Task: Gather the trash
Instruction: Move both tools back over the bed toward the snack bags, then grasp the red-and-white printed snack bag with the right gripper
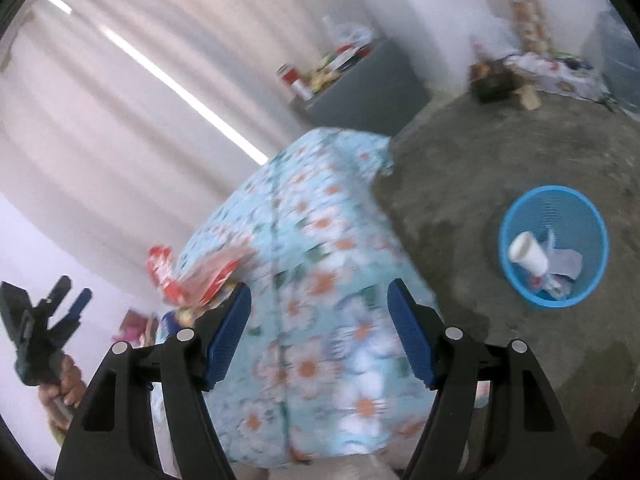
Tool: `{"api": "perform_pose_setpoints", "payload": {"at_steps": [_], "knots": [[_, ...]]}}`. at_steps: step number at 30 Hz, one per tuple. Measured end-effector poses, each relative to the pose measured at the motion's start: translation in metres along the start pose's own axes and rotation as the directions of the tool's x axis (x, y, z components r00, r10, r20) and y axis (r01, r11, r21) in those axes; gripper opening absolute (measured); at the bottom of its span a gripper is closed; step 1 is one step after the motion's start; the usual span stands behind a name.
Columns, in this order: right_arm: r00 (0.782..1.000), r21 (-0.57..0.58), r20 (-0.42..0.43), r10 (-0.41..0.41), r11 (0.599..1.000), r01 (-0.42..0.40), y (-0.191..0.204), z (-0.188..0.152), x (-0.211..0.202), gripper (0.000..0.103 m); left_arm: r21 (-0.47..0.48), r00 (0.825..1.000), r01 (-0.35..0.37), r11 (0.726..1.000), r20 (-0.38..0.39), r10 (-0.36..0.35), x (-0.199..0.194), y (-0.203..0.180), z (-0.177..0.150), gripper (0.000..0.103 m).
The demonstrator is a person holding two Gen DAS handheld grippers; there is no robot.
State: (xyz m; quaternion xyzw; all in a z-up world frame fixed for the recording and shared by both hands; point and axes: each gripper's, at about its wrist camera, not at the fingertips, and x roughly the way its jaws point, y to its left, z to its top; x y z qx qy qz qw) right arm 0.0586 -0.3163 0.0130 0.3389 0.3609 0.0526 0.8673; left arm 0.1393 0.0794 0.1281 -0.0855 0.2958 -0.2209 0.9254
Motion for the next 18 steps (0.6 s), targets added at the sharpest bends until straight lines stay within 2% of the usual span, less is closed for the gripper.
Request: {"api": "perform_pose_setpoints", "payload": {"at_steps": [4,9,18], "knots": [[0.998,-0.059,-0.052,0.047,0.997,-0.05,0.036,0.0,0.015,0.069,-0.071,1.0,-0.021,0.997,-0.015,0.02,-0.009,0.041,-0.017,0.083],[0.982,-0.109,-0.131,0.137,0.982,-0.152,0.084,0.003,0.043,0.069,-0.155,0.999,-0.03,0.987,-0.018,0.028,-0.01,0.079,-0.035,0.083],[0.953,-0.178,-0.226,0.204,0.953,-0.247,0.161,0.009,0.107,0.069,-0.272,0.999,-0.031,0.962,-0.02,0.027,-0.018,0.114,-0.06,0.083]]}}
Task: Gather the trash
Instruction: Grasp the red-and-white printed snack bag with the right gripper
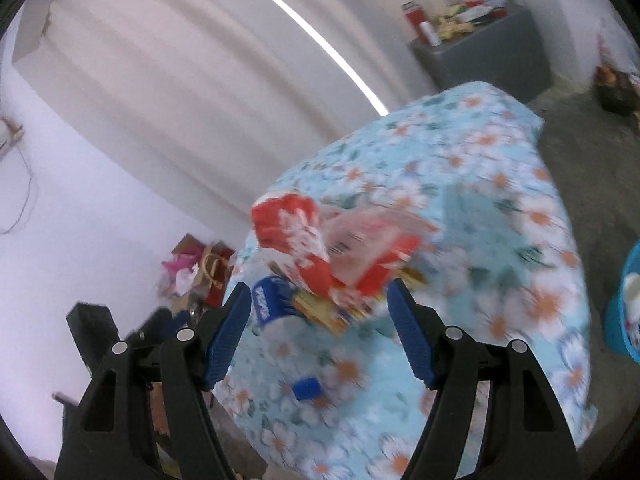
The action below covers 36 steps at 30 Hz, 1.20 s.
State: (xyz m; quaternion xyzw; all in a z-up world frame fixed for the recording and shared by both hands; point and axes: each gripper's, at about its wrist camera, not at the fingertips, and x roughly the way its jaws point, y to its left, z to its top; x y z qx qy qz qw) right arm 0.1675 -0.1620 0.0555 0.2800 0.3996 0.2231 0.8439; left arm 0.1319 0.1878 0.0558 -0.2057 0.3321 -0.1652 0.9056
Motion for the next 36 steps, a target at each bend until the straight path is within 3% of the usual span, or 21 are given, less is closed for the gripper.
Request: {"api": "perform_pose_setpoints", "payload": {"at_steps": [11,13,14,15,22,28,36], "knots": [[0.997,-0.036,-0.059,-0.059,0.998,0.056,0.02,0.04,0.072,0.068,-0.048,1.0,0.014,0.999,-0.016,-0.015,0.0,0.028,-0.011,0.083],[0.995,-0.052,-0.073,-0.068,0.997,0.065,0.021,0.04,0.079,0.057,-0.048,1.0,0.013,0.999,-0.014,-0.014,-0.001,0.03,-0.01,0.083],[0.994,-0.055,-0.08,-0.073,0.996,0.069,0.021,0.039,0.082,0.047,-0.047,1.0,0.014,0.999,-0.012,-0.015,-0.001,0.03,-0.009,0.083],[0.994,-0.052,-0.094,-0.061,0.997,0.056,0.021,0.038,0.084,0.036,-0.044,1.0,0.014,0.999,-0.009,-0.014,-0.001,0.031,-0.008,0.083],[0.996,-0.037,-0.077,0.033,0.999,-0.036,0.011,0.027,0.071,0.033,-0.025,0.999,0.054,0.998,0.001,-0.054,0.002,0.028,-0.001,0.083],[0.994,-0.012,-0.062,0.086,0.996,-0.087,0.004,0.016,0.061,0.032,0.038,0.996,0.074,0.997,-0.046,-0.072,0.016,0.014,0.007,0.083],[0.968,-0.041,-0.079,0.237,0.97,-0.24,-0.002,-0.001,0.034,0.032,0.07,0.996,0.078,0.994,-0.051,-0.075,0.012,-0.006,0.005,0.083]]}}
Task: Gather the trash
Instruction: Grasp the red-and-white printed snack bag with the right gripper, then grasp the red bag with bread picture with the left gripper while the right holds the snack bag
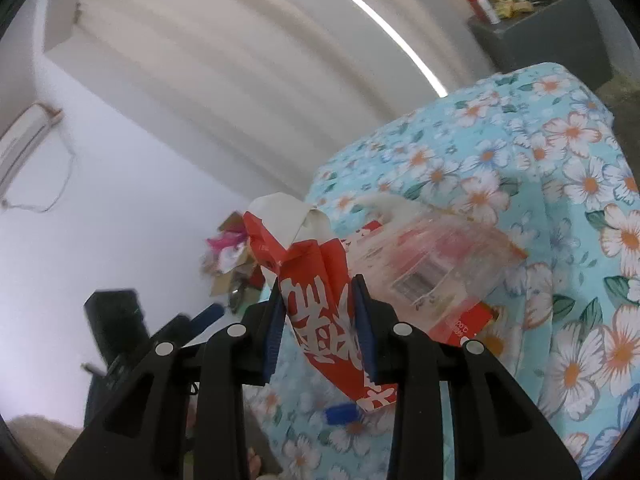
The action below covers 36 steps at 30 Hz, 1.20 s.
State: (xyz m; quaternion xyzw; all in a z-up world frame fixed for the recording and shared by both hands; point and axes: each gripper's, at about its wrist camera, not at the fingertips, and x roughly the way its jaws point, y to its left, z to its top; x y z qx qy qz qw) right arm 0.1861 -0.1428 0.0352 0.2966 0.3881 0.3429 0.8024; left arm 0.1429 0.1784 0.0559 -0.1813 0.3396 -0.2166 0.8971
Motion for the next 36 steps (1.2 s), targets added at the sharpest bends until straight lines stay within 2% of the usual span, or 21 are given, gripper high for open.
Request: {"api": "perform_pose_setpoints", "payload": {"at_steps": [9,15,19,28,32,36], "knots": [[0.997,-0.084,-0.021,0.079,0.993,-0.08,-0.003,-0.048,-0.045,0.032,0.057,0.999,0.049,0.997,-0.021,-0.048,0.007,-0.034,-0.002,0.083],[0.995,-0.155,-0.075,0.069,0.985,-0.08,-0.01,-0.076,-0.068,0.033,0.09,0.988,0.137,0.986,-0.089,-0.129,0.02,-0.064,-0.015,0.083],[0.993,-0.155,-0.114,0.029,0.987,-0.046,-0.02,-0.098,-0.076,0.033,0.134,0.973,0.185,0.974,-0.167,-0.162,0.033,-0.087,-0.037,0.082],[0.994,-0.083,-0.106,-0.024,0.996,0.016,-0.04,-0.133,-0.081,0.033,0.174,0.948,0.208,0.963,-0.278,-0.154,0.052,-0.109,-0.069,0.069],[0.992,-0.052,-0.097,-0.076,0.996,0.071,-0.045,-0.135,-0.078,0.033,0.199,0.945,0.206,0.958,-0.296,-0.142,0.054,-0.114,-0.075,0.066],[0.99,0.005,-0.094,-0.107,0.994,0.108,-0.055,-0.129,-0.068,0.033,0.228,0.953,0.217,0.949,-0.261,-0.155,0.046,-0.122,-0.075,0.059]]}}
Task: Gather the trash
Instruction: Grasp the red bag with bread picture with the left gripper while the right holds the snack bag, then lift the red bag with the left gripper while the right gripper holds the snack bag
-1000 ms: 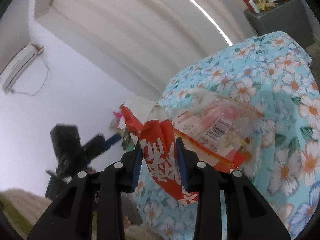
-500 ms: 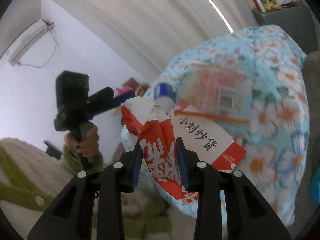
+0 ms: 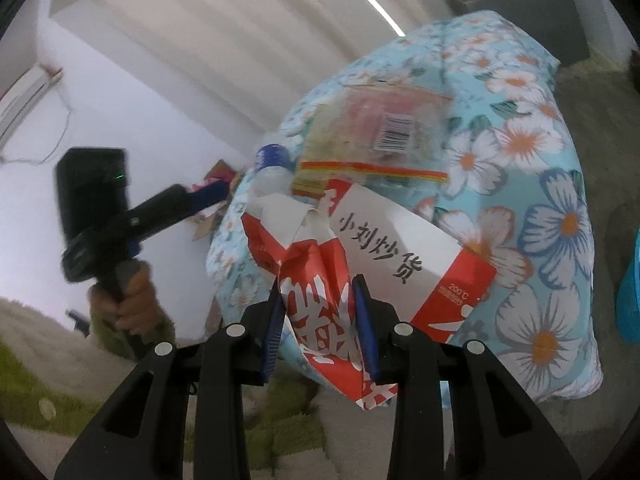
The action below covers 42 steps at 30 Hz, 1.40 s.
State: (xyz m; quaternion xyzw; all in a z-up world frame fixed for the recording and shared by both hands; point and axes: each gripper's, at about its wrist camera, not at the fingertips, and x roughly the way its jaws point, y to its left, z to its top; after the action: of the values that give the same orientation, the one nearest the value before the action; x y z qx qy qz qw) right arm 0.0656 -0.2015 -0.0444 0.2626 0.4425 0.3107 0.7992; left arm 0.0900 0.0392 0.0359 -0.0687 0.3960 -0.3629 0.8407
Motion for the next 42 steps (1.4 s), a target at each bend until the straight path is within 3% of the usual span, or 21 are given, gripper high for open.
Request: {"api": "perform_pose_setpoints", "payload": {"at_steps": [2,6,8,12,19,23,26,29,33,38,40,42], "knots": [[1.0,0.031,0.006,-0.002,1.0,0.002,-0.006,0.001,0.004,0.033,0.016,0.999,0.032,0.999,0.027,-0.033,-0.006,-0.005,-0.001,0.057],[1.0,0.198,0.024,0.0,0.98,-0.005,-0.037,0.002,0.01,0.033,0.051,0.997,0.068,0.996,0.021,-0.07,-0.007,-0.013,-0.004,0.053],[0.999,0.265,0.042,0.008,0.964,-0.019,-0.05,-0.001,0.01,0.033,0.054,0.997,0.07,0.996,-0.013,-0.07,-0.002,-0.014,-0.009,0.048],[0.996,0.307,0.092,-0.014,0.951,-0.015,-0.058,-0.008,0.002,0.033,0.035,0.988,0.112,0.993,-0.107,-0.108,0.009,-0.011,-0.023,0.047],[0.989,0.389,0.148,-0.03,0.921,-0.03,-0.069,-0.027,-0.005,0.033,-0.048,0.945,0.138,0.989,-0.291,-0.146,0.052,-0.006,-0.062,0.048],[0.986,0.397,0.161,-0.043,0.917,-0.025,-0.07,-0.033,-0.005,0.033,-0.153,0.925,0.166,0.974,-0.319,-0.207,0.077,0.005,-0.073,0.05],[0.986,0.403,0.163,-0.041,0.915,-0.028,-0.071,-0.032,-0.004,0.033,-0.224,0.927,0.192,0.955,-0.279,-0.252,0.088,0.017,-0.077,0.053],[0.985,0.416,0.168,-0.042,0.909,-0.032,-0.071,-0.033,-0.006,0.033,-0.337,0.923,0.251,0.907,-0.199,-0.33,0.092,0.033,-0.078,0.057],[0.983,0.432,0.177,-0.043,0.901,-0.038,-0.072,-0.038,-0.011,0.033,-0.416,0.923,0.296,0.86,-0.108,-0.37,0.092,0.048,-0.086,0.057],[0.982,0.466,0.185,-0.028,0.883,-0.063,-0.075,-0.044,-0.013,0.032,-0.403,0.948,0.241,0.883,-0.096,-0.303,0.092,0.039,-0.091,0.057],[0.982,0.488,0.186,-0.016,0.869,-0.078,-0.077,-0.048,-0.014,0.032,-0.42,0.953,0.234,0.877,-0.078,-0.292,0.091,0.037,-0.09,0.059],[0.982,0.515,0.19,0.009,0.85,-0.107,-0.08,-0.052,-0.015,0.032,-0.452,0.951,0.263,0.852,-0.029,-0.309,0.084,0.037,-0.087,0.062]]}}
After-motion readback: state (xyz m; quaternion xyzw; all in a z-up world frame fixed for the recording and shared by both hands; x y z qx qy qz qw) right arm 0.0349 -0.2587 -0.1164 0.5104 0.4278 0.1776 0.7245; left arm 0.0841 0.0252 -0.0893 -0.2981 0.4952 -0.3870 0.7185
